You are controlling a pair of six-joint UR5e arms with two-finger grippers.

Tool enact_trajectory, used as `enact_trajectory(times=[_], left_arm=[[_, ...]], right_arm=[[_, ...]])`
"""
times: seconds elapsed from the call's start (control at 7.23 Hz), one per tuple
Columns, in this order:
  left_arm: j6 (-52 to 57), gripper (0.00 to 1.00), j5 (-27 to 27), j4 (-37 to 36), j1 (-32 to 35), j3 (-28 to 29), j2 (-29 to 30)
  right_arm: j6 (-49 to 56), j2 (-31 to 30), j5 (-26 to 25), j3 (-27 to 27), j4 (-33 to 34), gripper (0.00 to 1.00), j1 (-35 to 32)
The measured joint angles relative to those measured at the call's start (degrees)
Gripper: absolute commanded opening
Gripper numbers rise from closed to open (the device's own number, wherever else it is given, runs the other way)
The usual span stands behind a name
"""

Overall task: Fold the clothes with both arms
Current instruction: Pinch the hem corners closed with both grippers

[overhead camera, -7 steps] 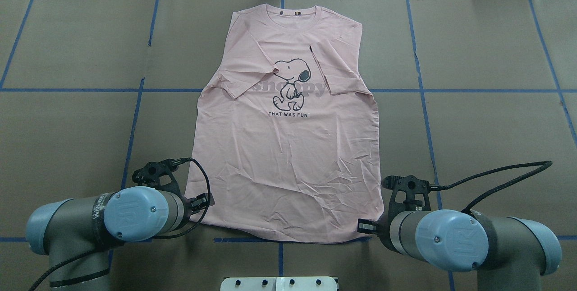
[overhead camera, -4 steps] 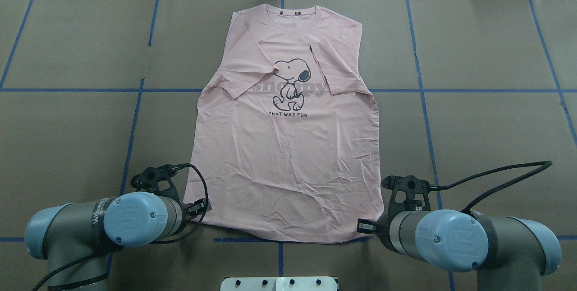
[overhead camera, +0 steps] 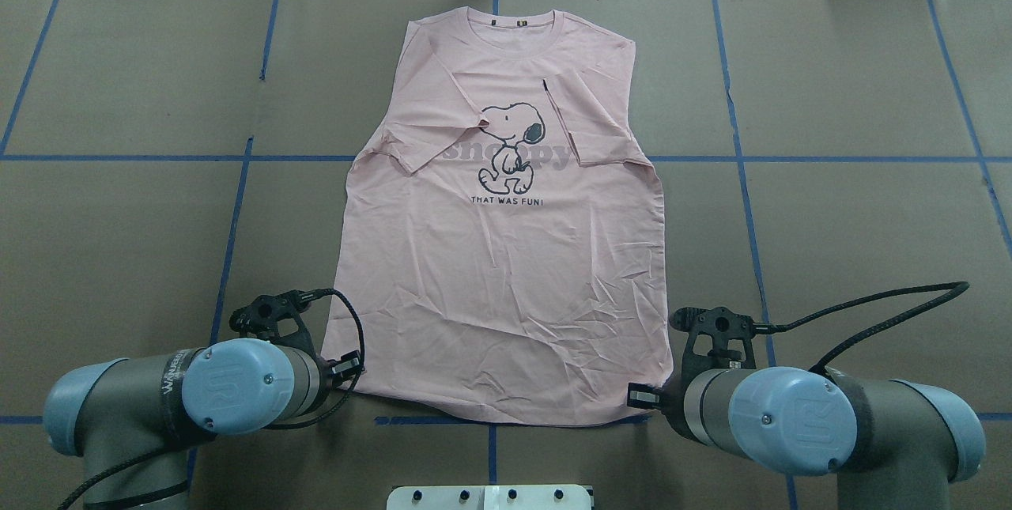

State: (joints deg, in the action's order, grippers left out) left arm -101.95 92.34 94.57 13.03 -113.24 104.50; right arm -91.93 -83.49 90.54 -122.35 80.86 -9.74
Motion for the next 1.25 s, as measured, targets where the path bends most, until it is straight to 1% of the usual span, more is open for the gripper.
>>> enact_trajectory(times=[0.14,0.55,0.69,0.97,1.25], left_arm=[[0.0,0.0,0.1,0.0,0.0,0.0,0.1],[0.1,0.0,0.3,0.0,0.0,-0.6,0.2],[0.2,0.0,0.3,-0.6,0.0,-1.7,0.2],[0.3,0.0,0.4,-6.3,-0.2,-6.4,0.2],[0.3,0.0,0.5,-10.8,-2.5,-8.9,0.7]], right_arm=[[0.0,0.0,0.0,0.0,0.0,0.0,0.0],[0.0,0.0,0.1,0.0,0.0,0.0,0.0],[0.0,0.0,0.1,-0.3,0.0,0.0,-0.1],[0.7,-0.5,1.6,-2.4,-0.1,0.0,-0.4],[1.4,-2.6,3.5,-6.0,0.0,0.0,-0.4]])
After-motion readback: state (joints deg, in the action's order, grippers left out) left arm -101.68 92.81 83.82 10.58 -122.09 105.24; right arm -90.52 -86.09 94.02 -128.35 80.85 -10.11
